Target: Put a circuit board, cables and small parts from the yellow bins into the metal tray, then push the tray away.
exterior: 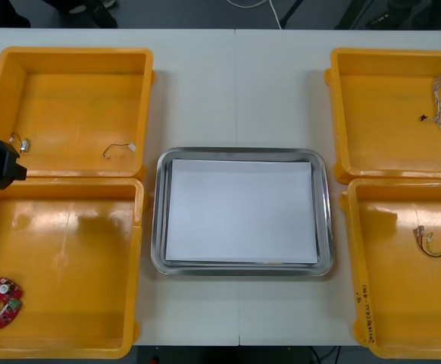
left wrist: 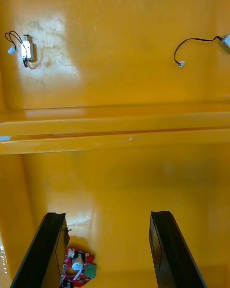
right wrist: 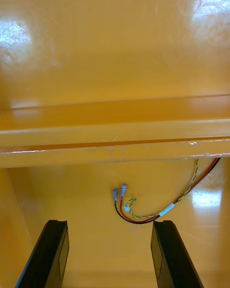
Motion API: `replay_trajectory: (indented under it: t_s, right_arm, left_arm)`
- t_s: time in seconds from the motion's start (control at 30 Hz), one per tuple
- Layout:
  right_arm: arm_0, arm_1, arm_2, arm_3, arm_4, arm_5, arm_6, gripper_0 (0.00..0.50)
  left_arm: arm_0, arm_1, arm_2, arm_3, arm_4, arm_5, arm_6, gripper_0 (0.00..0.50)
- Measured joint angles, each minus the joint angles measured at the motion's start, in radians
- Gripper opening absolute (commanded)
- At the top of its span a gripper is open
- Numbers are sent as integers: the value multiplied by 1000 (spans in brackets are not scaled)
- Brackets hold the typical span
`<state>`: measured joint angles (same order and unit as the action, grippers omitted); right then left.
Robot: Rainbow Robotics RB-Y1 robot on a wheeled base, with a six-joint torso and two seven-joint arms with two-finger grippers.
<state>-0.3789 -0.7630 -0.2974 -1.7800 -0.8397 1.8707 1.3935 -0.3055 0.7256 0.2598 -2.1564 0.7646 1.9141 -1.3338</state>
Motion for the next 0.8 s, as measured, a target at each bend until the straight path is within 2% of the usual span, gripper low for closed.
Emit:
replay_trajectory:
  t_s: [0.8]
  right_arm:
    - [0,0,0,0,0,0,0,500]
  left_arm:
    - [0,0,0,0,0,0,0,500]
